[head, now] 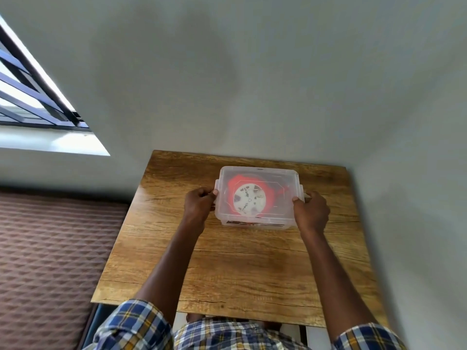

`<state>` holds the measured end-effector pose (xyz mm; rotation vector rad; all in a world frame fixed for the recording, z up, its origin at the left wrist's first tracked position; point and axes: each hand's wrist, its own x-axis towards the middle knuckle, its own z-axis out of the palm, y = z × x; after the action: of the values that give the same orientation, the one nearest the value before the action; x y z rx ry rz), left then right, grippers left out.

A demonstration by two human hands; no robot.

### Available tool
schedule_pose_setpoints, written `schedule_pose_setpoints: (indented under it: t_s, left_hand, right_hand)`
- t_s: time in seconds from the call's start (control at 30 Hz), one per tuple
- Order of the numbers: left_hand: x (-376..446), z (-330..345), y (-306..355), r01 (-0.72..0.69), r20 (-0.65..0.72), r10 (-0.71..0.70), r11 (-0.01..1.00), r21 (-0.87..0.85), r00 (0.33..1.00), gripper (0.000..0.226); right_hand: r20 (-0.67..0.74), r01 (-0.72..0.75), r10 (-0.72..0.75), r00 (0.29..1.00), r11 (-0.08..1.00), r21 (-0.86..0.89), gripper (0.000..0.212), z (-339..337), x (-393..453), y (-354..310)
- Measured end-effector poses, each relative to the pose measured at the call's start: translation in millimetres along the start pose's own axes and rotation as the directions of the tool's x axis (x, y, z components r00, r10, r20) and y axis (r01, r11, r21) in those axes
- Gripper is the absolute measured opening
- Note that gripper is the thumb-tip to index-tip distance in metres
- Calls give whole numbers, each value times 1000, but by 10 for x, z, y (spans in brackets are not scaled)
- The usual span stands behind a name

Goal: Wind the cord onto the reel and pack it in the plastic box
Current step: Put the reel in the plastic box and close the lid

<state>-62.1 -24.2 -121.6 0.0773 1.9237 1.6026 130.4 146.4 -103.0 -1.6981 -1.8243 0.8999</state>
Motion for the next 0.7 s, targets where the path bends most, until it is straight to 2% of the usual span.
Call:
schedule_pose_setpoints:
  t_s: [0.1, 0.2, 0.27, 0.3, 0.33, 0.37, 0.43, 0.47, 0.5, 0.57, 0.63, 0.7]
  left_hand:
    - [77, -13, 1, 102, 35, -100, 993, -65, 994, 15]
    - [146, -26, 40, 181, 71, -176, 980, -77, 982, 14]
    - [173, -17, 80, 103, 38, -105, 992, 67, 994, 6]
    - [175, 5, 100, 4, 0, -4, 980, 200, 1000, 11]
    - [169, 41, 118, -120, -21, 136, 924, 364, 990, 27]
    - [159, 87, 138, -257, 11, 292, 822, 508, 956, 45]
    - [128, 222, 192, -511, 189, 533, 559, 654, 825, 64]
    - [117, 316, 222, -594, 299, 571, 445, 671, 765, 68]
    - [115, 420, 230, -640, 398, 555, 354, 682, 730, 69]
    - [103, 626, 177, -675, 541, 454, 212, 706, 708, 70]
    - [102, 762, 36, -689, 613, 377, 103, 717, 694, 68]
    - [117, 819, -105, -683, 626, 380, 21, 730, 681, 67]
  right_hand:
    - [11, 6, -7, 1000, 1000, 12, 35, 7, 62, 49]
    - [46, -70, 66, 997, 992, 103, 34, -20, 121, 95]
    - [69, -84, 76, 995, 988, 131, 36, -40, 120, 111]
    - [72, -63, 55, 996, 992, 111, 39, -45, 106, 109]
    - [72, -16, 11, 997, 998, 64, 44, -45, 80, 94]
    - [68, 74, -73, 995, 997, -21, 50, -26, 62, 79]
    - [99, 332, -317, 943, 907, -258, 62, 43, 38, 24]
    - [152, 443, -416, 896, 827, -346, 66, 82, 37, -19]
    - [225, 512, -460, 859, 769, -384, 66, 124, 58, -63]
    - [352, 532, -413, 840, 756, -381, 63, 197, 118, -93]
    - [397, 500, -354, 847, 783, -370, 63, 247, 168, -1]
    - [393, 493, -353, 849, 797, -348, 63, 272, 211, 102]
